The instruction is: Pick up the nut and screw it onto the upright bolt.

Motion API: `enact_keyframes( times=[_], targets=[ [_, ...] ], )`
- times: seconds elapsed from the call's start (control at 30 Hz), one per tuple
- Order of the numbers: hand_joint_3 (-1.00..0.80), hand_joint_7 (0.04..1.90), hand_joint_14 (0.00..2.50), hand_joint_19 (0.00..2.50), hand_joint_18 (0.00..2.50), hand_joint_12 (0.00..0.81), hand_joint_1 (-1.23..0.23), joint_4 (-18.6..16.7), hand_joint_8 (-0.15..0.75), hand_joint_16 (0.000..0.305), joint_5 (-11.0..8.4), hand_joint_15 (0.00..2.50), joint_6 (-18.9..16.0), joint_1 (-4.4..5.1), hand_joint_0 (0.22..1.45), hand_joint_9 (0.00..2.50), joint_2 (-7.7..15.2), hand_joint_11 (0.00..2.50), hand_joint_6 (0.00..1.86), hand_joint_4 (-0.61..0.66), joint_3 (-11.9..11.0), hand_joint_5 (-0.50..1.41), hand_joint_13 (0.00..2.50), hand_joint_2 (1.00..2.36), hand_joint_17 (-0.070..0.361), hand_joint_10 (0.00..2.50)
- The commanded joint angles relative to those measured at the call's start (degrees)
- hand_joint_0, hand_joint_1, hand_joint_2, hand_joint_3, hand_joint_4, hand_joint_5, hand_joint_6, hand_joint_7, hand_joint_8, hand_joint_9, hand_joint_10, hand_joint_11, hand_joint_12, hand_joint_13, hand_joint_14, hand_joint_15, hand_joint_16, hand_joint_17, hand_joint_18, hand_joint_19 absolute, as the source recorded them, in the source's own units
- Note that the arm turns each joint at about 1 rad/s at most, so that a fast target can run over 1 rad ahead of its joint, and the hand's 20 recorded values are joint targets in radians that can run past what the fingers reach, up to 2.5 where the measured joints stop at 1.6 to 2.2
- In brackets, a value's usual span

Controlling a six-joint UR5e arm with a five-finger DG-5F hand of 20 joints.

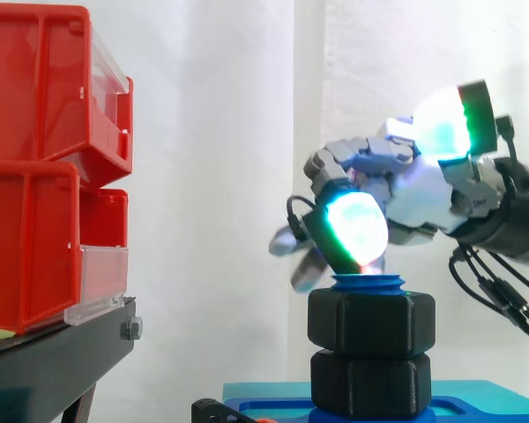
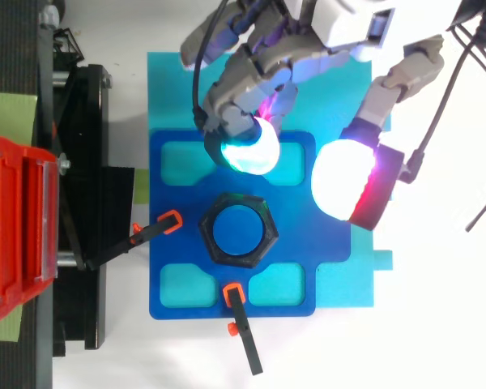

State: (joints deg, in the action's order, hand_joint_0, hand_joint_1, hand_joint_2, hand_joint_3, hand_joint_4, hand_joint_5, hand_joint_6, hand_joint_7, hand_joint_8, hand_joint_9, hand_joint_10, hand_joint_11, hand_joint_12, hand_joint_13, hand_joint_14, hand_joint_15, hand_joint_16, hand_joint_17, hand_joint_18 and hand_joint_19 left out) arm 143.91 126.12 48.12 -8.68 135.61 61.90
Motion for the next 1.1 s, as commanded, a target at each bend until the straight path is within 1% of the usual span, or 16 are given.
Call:
enact_keyframes(
  times=[0.0, 0.03, 0.07, 0.13, 0.17, 0.37, 0.43, 0.47, 0.5, 0.63, 0.67, 0.73, 0.77, 0.83, 0.97, 1.07],
  targets=[
    [-0.50, 1.18, 0.00, 0.00, 0.43, 0.226, -0.21, 2.2, 0.244, 0.019, 0.88, 0.00, -0.1, -0.11, 0.47, 1.20, 0.0, 0.00, 0.50, 0.22, -2.4, 0.00, 0.80, 1.00, 0.043, 0.00],
    [-0.50, 1.14, 0.00, 0.00, 0.42, 0.233, -0.21, 5.2, 0.246, 0.020, 0.88, 0.00, 0.2, 0.07, 0.47, 1.18, 0.0, 0.00, 0.50, 0.25, -5.1, -0.01, 0.78, 1.00, 0.045, 0.00],
    [-0.50, 1.08, 0.00, 0.00, 0.39, 0.244, -0.21, 6.4, 0.250, 0.022, 0.62, 0.00, 0.6, 0.15, 0.47, 1.14, 0.0, 0.00, 0.50, 0.26, -6.4, -0.03, 0.75, 1.00, 0.049, 0.00],
    [-0.50, 1.02, 0.00, 0.00, 0.35, 0.251, -0.21, 7.1, 0.253, 0.023, 0.44, 0.00, 0.8, 0.33, 0.47, 1.09, 0.0, 0.00, 0.50, 0.26, -7.6, -0.05, 0.71, 1.00, 0.052, 0.00],
    [-0.50, 0.97, 0.00, 0.00, 0.32, 0.261, -0.21, 7.3, 0.253, 0.024, 0.26, 0.00, 1.2, 0.50, 0.46, 1.06, 0.1, 0.00, 0.50, 0.26, -9.2, -0.06, 0.67, 1.00, 0.054, 0.00],
    [-0.50, 0.75, 0.00, 0.00, 0.12, 0.294, -0.22, 6.4, 0.239, 0.029, -0.18, 0.00, 1.6, 1.03, 0.46, 0.80, 0.1, 0.00, 0.50, 0.21, -9.3, -0.13, 0.49, 1.00, 0.065, 0.00],
    [-0.50, 0.72, 0.00, 0.00, 0.07, 0.300, -0.22, 5.5, 0.238, 0.030, -1.93, 0.00, 1.7, 1.82, 0.45, 0.76, 0.1, 0.00, 0.50, 0.20, -7.4, -0.14, 0.44, 1.00, 0.068, 0.00],
    [-0.50, 0.72, 0.00, 0.00, 0.06, 0.300, -0.22, 5.1, 0.233, 0.030, -2.29, 0.00, 1.6, 2.00, 0.45, 0.74, 0.1, 0.00, 0.50, 0.20, -7.0, -0.14, 0.43, 1.00, 0.068, 0.00],
    [-0.50, 0.71, 0.00, 0.00, 0.04, 0.302, -0.22, 3.1, 0.234, 0.031, -4.31, 0.00, 1.5, 2.97, 0.45, 0.73, 0.1, 0.00, 0.50, 0.20, -4.6, -0.14, 0.42, 1.00, 0.069, 0.00],
    [-0.50, 0.70, 0.00, 0.00, 0.01, 0.306, -0.22, 1.1, 0.235, 0.032, -6.59, 0.00, 1.2, 4.02, 0.45, 0.69, 0.1, 0.00, 0.50, 0.19, -1.8, -0.15, 0.39, 1.00, 0.071, 0.00],
    [-0.50, 0.69, 0.00, 0.00, 0.00, 0.306, -0.22, 0.4, 0.234, 0.032, -7.30, 0.00, 0.9, 4.55, 0.45, 0.68, 0.1, 0.00, 0.50, 0.19, -0.9, -0.15, 0.38, 1.00, 0.072, 0.00],
    [-0.50, 0.69, 0.00, 0.00, 0.00, 0.307, -0.22, 0.1, 0.233, 0.032, -7.65, 0.00, 0.8, 4.90, 0.45, 0.67, 0.1, 0.00, 0.50, 0.19, -0.3, -0.15, 0.37, 1.00, 0.073, 0.00],
    [-0.50, 0.69, 0.00, 0.00, 0.00, 0.308, -0.22, -0.1, 0.234, 0.033, -8.00, 0.00, 0.6, 5.34, 0.45, 0.66, 0.1, 0.00, 0.50, 0.19, 0.2, -0.15, 0.36, 1.00, 0.073, 0.00],
    [-0.50, 0.68, 0.00, 0.00, 0.00, 0.313, -0.22, 0.2, 0.232, 0.033, -8.35, 0.00, 0.6, 5.60, 0.45, 0.65, 0.1, 0.00, 0.50, 0.18, 0.2, -0.16, 0.35, 1.00, 0.074, 0.00],
    [-0.50, 0.69, 0.00, 0.00, 0.00, 0.314, -0.22, 1.4, 0.236, 0.033, -9.14, 0.00, 0.8, 6.66, 0.45, 0.63, 0.1, 0.00, 0.50, 0.18, 0.7, -0.16, 0.34, 1.00, 0.075, 0.00],
    [-0.50, 0.69, 0.00, 0.00, 0.00, 0.316, -0.22, 2.3, 0.237, 0.034, -9.40, 0.00, 0.9, 6.83, 0.45, 0.62, 0.1, 0.00, 0.50, 0.18, 0.7, -0.16, 0.33, 1.00, 0.077, 0.00]
  ],
)
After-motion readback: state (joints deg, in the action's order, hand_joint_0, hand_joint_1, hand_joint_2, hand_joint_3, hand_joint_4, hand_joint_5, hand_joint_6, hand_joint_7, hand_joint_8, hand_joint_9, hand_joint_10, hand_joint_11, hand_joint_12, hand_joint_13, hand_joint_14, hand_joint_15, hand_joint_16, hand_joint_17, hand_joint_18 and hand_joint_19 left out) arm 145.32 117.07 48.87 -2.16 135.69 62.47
